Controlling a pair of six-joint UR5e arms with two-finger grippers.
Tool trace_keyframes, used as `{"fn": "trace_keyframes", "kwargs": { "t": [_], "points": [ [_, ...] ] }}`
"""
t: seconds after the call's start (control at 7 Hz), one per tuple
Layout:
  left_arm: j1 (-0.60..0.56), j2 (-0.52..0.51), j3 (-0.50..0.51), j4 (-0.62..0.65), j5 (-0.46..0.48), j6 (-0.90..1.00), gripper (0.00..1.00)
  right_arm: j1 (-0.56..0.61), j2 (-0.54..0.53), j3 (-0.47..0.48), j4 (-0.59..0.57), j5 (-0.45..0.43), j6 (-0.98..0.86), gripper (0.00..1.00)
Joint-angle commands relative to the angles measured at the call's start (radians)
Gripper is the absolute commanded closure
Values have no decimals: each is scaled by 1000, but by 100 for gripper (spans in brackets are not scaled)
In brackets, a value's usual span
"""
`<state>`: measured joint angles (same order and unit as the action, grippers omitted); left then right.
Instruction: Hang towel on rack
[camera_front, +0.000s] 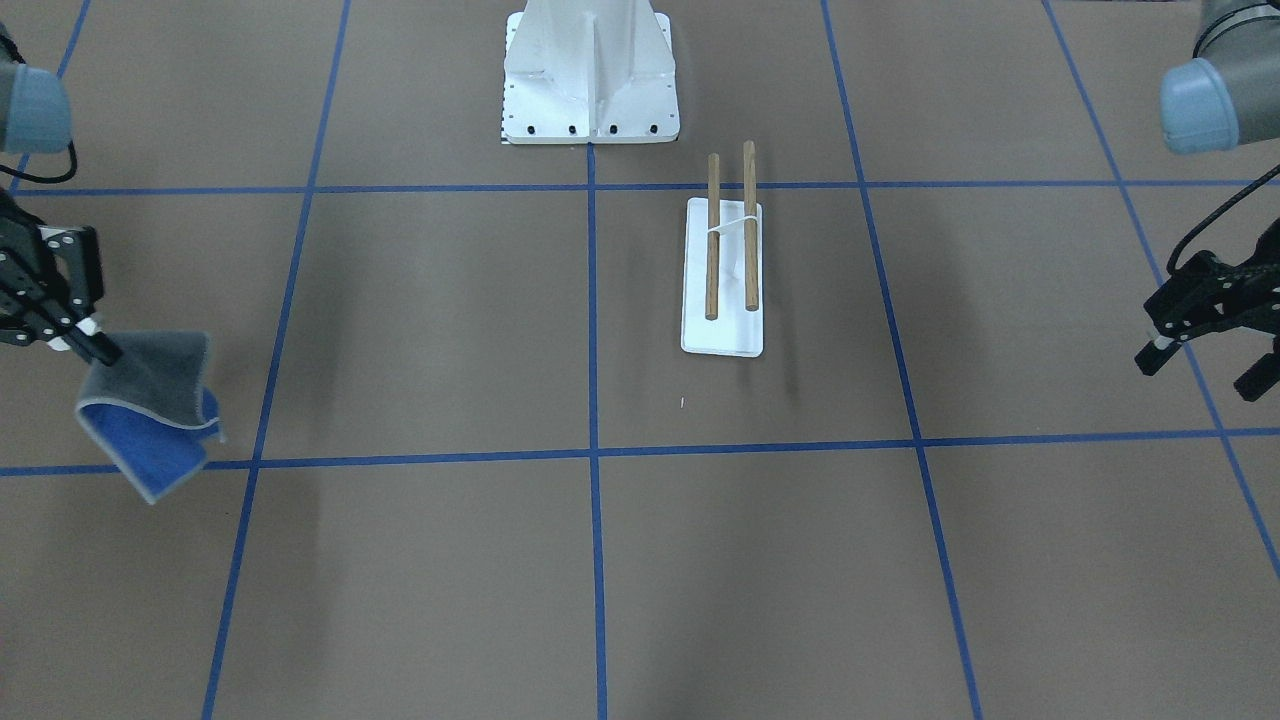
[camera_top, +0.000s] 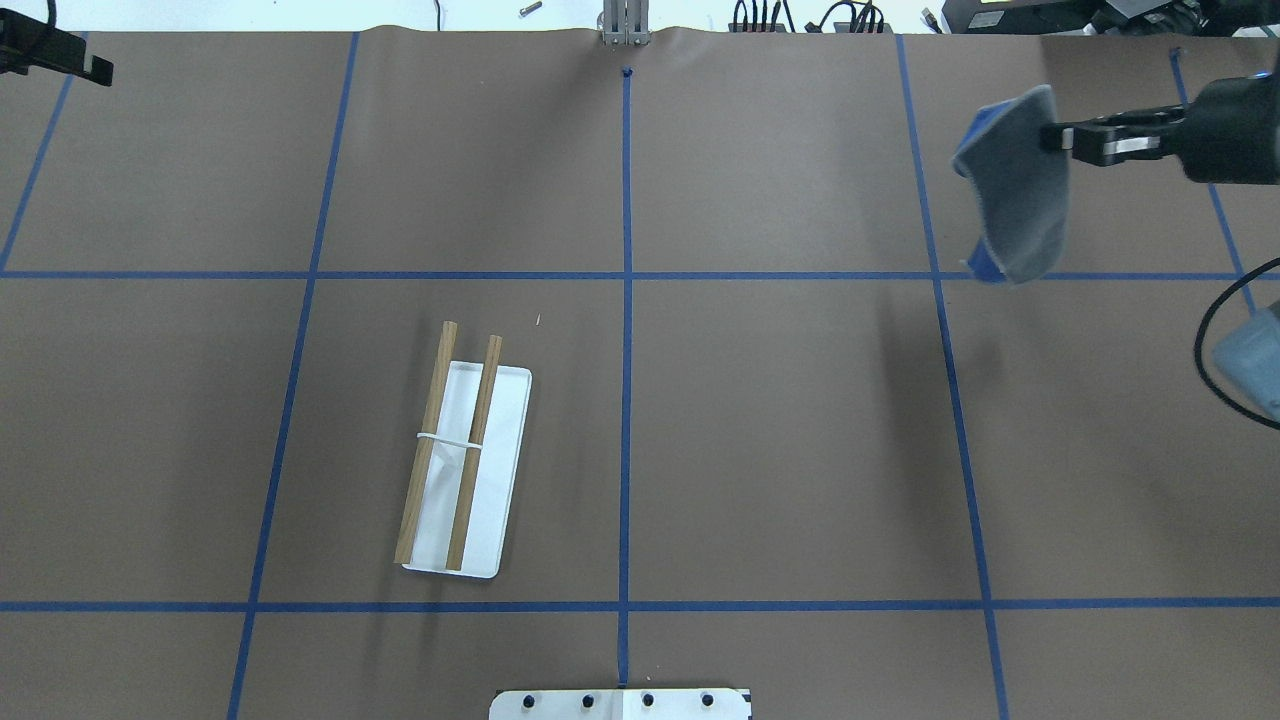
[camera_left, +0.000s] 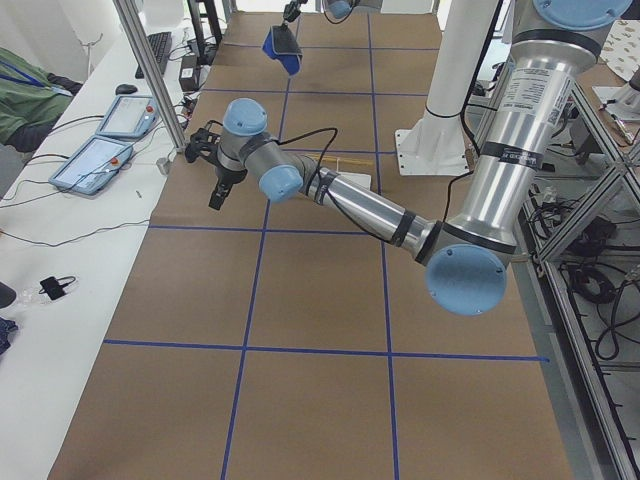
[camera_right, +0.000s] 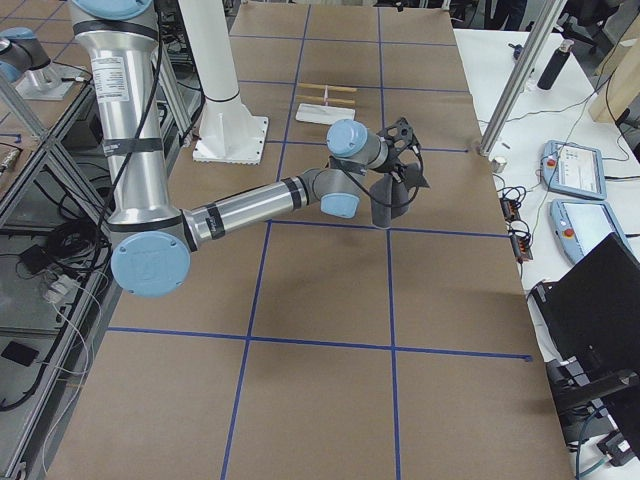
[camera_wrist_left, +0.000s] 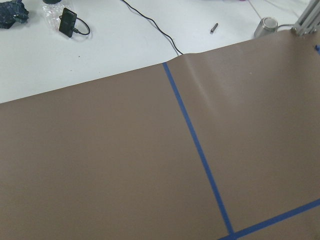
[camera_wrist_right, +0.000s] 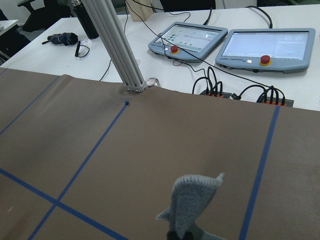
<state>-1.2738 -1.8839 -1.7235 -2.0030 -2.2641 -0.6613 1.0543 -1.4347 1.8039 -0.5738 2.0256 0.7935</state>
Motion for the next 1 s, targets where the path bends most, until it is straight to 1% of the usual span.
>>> {"fn": "trace_keyframes", "kwargs": {
  "t": [0.0,0.14,0.29,0.43,0.57,0.71,0.86],
  "points": [
    [74,-76,5,4,3,-328,1,-182,132,93,-318,-248,-142,100],
    [115,-116,16,16,33,-474,1,-268,240,129,-500,-342,-170,100],
    [155,-173,22,68,43,-609,2,-387,313,126,-541,-466,-171,100],
    [195,-237,31,113,43,-724,2,-501,351,118,-544,-593,-172,100],
    [227,-292,54,119,44,-809,2,-569,368,118,-564,-675,-186,100],
    [258,-326,76,119,44,-849,2,-620,393,117,-596,-732,-206,100],
    [286,-333,88,121,44,-854,2,-658,422,106,-607,-778,-207,100]
  ]
}}
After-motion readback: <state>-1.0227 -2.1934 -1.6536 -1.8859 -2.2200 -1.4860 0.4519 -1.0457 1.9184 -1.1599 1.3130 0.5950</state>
